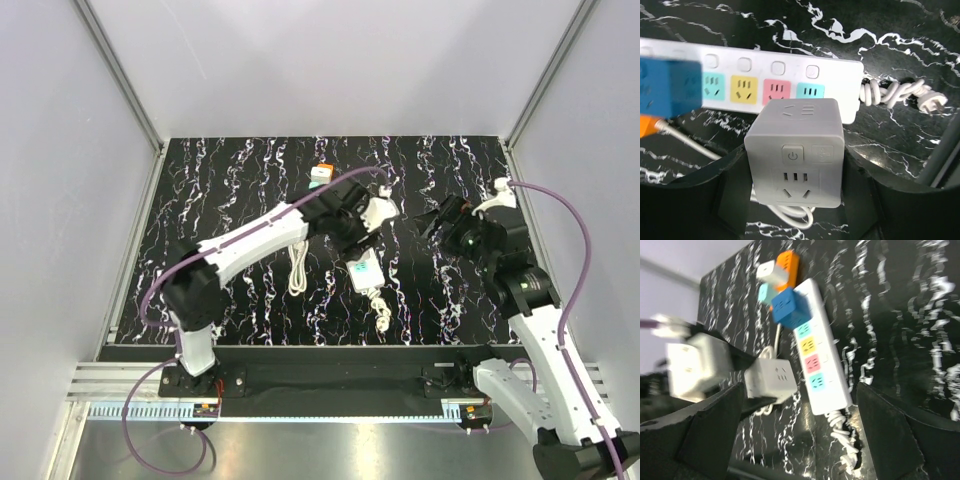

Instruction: Insert the plug

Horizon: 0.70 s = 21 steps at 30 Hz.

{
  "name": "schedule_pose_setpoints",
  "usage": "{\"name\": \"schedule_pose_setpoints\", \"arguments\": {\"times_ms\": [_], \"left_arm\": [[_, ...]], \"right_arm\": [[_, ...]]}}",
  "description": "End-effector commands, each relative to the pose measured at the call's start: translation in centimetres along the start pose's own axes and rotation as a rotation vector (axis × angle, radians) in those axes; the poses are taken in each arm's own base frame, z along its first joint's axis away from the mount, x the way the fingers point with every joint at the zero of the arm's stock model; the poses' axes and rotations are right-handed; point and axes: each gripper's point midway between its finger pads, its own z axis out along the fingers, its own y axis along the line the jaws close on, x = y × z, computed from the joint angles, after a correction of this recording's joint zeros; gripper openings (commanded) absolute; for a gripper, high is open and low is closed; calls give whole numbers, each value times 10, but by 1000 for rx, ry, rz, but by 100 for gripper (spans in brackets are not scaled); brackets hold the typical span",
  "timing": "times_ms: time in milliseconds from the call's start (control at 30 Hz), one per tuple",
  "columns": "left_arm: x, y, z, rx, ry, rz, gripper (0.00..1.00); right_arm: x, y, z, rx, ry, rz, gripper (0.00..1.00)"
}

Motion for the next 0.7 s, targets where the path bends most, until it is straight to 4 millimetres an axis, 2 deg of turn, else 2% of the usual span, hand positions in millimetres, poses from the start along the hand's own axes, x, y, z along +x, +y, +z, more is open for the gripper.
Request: {"name": "schedule_pose_setpoints", "arguments": {"times_ms": [0,67,167,300,400,500,667], "left_arm": [[-26,11,8,-35,-36,87,0],[-28,3,18,-11,-28,113,0],[-20,-1,37,-1,10,138,0],[-7,3,55,-9,62,144,0],[-1,4,60,-7,79,154,0],[2,4,63,-6,89,157,0],[2,-2,66,27,83,150,0]], "right_arm": [[-46,-5,-16,88,-156,-16,100],[-66,-3,-27,116,-219,-31,100],[-92,4,-49,124,-318,-41,100],[-116,17,-84,99,-426,-43,100],[-125,25,-101,68,-467,-46,100],[-127,30,-110,43,-480,-47,100],[-121,29,-106,38,-459,-50,100]]}}
